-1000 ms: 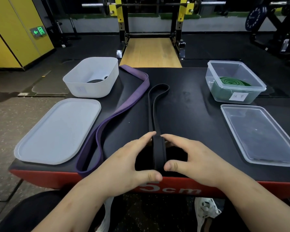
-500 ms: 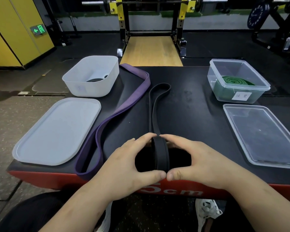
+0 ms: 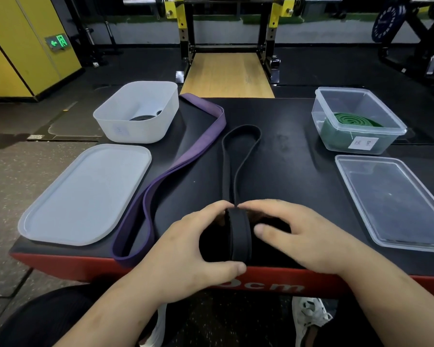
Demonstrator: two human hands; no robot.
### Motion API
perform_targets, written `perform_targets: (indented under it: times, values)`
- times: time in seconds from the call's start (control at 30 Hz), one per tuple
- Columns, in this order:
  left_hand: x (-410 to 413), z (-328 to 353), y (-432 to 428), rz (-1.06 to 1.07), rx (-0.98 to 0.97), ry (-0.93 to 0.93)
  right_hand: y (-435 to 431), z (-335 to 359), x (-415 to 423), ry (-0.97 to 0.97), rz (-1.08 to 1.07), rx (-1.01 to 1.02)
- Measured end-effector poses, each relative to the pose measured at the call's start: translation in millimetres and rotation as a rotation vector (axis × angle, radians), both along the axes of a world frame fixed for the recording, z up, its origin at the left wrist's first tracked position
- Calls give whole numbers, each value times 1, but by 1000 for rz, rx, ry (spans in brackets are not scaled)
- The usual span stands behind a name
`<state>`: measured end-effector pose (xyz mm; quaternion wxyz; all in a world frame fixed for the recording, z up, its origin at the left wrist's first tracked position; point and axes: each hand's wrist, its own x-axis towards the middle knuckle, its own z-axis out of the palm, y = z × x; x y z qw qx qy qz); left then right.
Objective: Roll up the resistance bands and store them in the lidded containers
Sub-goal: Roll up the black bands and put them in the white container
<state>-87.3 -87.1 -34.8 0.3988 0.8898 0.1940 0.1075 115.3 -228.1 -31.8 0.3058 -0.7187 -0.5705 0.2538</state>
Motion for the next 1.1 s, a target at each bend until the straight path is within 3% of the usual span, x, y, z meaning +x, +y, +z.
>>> perform_targets:
  times: [0.17,0.33,0.53,0.97,1.1]
  values:
    - [-3,0,-1,7,17,13,29,-16,0,-259,-358,-56]
    - [-5,2,-4,26,48,25,47,-21,-8,-210,-326,-96]
    - [-6,2,-3,16,21,12,47,-14,-11,134,-221,48]
    - [-8,-5,-7,126,-117,-154,56,-25,-22,2,-218,81]
    - [-5,-5,-11,57,-49,-76,55,-26,-23,-15,-184,85]
